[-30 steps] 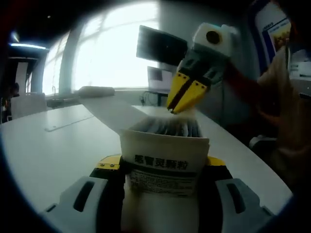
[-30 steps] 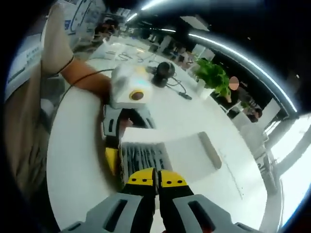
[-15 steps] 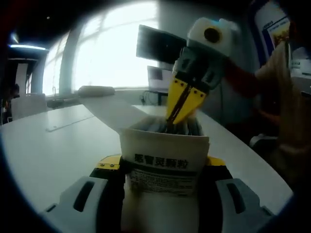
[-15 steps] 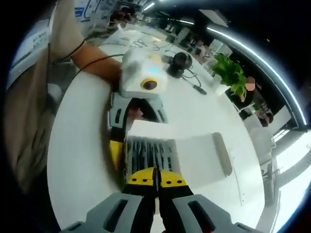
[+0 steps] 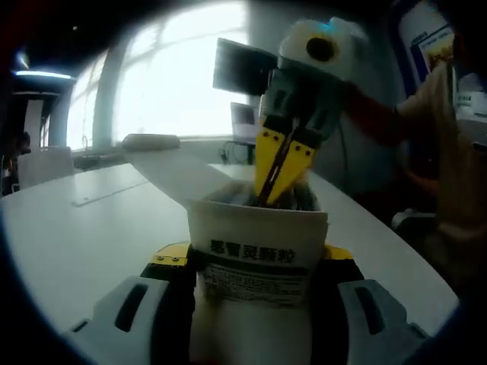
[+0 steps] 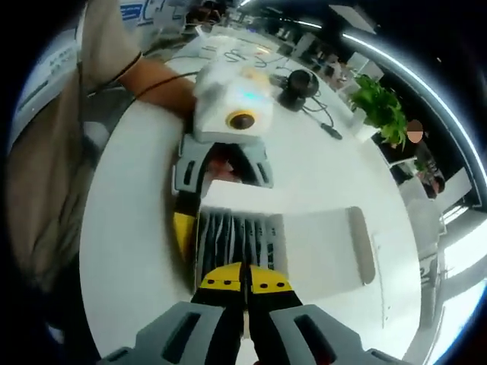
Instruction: Take out ganmaoling bag from box put it on table
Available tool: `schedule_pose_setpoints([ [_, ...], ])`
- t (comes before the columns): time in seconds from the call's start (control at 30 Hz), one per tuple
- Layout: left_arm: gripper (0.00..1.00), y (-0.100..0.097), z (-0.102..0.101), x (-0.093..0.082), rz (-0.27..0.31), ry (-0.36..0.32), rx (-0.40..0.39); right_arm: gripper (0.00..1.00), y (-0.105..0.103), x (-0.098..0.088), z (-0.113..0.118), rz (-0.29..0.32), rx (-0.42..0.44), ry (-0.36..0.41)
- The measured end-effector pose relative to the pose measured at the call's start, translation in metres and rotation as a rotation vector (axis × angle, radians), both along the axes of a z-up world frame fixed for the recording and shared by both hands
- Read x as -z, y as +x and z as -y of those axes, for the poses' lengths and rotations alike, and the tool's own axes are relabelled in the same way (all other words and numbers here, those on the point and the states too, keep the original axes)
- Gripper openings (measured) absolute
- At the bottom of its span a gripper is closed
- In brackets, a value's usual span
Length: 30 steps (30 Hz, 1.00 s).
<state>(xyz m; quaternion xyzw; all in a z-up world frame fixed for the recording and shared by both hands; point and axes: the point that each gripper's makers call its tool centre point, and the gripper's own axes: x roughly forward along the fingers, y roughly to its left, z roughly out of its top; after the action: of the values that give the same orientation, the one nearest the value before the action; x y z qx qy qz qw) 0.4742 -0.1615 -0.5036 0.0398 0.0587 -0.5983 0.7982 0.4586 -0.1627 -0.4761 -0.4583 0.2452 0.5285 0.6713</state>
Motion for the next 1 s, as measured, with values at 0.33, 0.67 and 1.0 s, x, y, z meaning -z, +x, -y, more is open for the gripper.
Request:
schedule_pose_setpoints([
  [0.33, 0.51, 0.0, 0.0, 0.0, 0.0, 0.003, -0.001, 0.0, 0.004, 0.012, -0.003, -0.062, 0.013, -0.035],
  [0.67, 0.51, 0.0, 0.001, 0.0, 0.002, 0.006, -0.001, 0.0, 0.002, 0.005, 0.001, -0.075, 0.065, 0.008],
  [1.0, 0.51, 0.001, 0.001, 0.0, 0.001, 0.007, -0.001, 0.0, -0.001, -0.018, 0.008, -0.082, 0.13, 0.155],
])
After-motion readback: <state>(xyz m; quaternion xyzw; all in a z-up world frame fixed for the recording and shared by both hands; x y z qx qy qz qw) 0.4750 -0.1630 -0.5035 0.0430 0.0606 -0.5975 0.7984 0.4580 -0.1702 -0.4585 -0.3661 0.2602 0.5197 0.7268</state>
